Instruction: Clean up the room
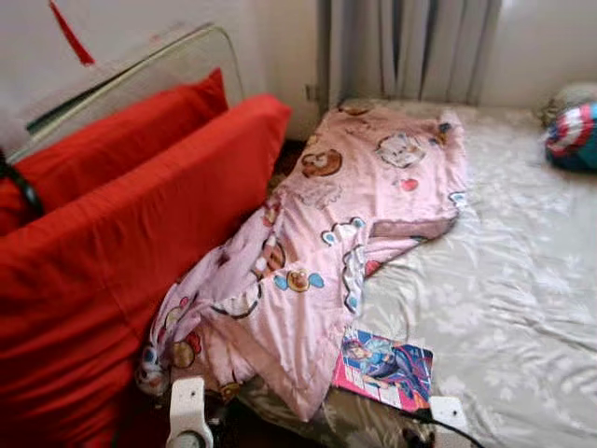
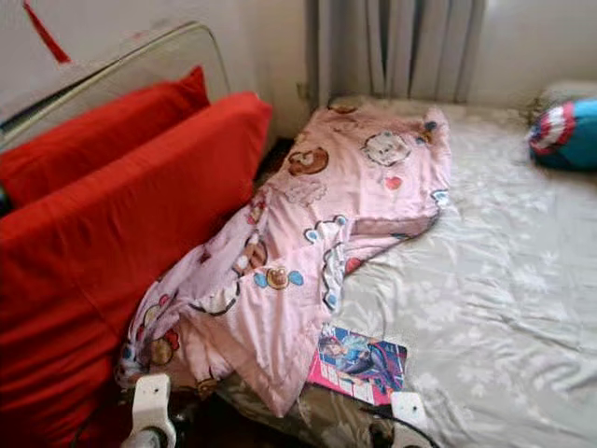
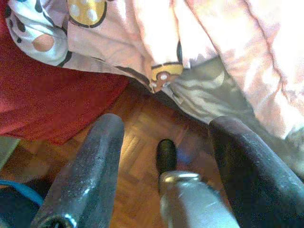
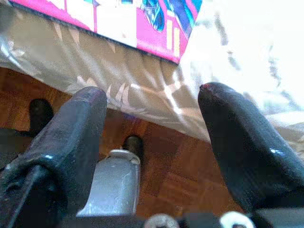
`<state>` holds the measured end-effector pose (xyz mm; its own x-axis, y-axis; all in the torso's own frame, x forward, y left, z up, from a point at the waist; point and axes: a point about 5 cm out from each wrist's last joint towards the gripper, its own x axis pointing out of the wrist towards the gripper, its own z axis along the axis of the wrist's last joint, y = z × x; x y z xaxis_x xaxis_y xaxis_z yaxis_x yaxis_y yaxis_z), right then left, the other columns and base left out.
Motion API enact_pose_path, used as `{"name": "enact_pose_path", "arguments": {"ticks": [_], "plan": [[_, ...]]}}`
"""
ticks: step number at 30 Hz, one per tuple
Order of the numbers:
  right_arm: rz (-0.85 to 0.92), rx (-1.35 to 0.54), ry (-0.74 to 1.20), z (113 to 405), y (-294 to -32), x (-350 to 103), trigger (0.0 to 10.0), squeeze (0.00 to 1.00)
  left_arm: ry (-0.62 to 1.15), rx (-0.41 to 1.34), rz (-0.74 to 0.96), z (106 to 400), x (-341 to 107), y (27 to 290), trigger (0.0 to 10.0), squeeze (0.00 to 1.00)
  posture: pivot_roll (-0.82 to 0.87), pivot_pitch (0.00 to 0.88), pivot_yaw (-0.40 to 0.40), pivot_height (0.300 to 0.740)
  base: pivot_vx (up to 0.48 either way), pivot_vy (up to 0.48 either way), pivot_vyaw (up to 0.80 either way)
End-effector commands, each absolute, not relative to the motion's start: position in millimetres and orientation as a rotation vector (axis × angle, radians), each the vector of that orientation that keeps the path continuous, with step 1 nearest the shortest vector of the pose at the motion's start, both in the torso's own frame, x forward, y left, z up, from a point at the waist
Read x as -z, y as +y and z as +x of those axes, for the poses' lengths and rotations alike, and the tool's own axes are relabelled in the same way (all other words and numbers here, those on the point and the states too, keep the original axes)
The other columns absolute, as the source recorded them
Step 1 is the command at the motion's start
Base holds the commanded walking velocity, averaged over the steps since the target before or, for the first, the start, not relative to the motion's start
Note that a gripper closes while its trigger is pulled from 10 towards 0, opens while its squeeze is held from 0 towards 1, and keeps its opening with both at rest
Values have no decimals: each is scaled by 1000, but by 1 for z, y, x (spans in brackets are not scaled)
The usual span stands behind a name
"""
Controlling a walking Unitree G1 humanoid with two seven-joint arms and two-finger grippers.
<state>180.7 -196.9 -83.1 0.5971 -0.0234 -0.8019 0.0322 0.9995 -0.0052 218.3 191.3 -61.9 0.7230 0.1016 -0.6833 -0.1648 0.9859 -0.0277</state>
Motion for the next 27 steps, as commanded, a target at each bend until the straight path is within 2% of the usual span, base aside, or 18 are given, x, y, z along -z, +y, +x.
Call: {"name": "enact_pose_path", "arguments": {"ticks": [1, 16, 27], "plan": [[28, 27, 921, 183, -189, 83, 10000, 0, 763, -161, -96, 217, 62, 196, 10000, 0, -78, 0, 30, 740, 0, 0, 0], [77, 65, 849, 182, -191, 81, 10000, 0, 658, -169, -131, 231, 51, 200, 10000, 0, -77, 0, 6, 740, 0, 0, 0], [9, -11, 844, 164, -194, 86, 10000, 0, 615, -135, -149, 208, 60, 197, 10000, 0, -39, 0, -18, 740, 0, 0, 0]]}}
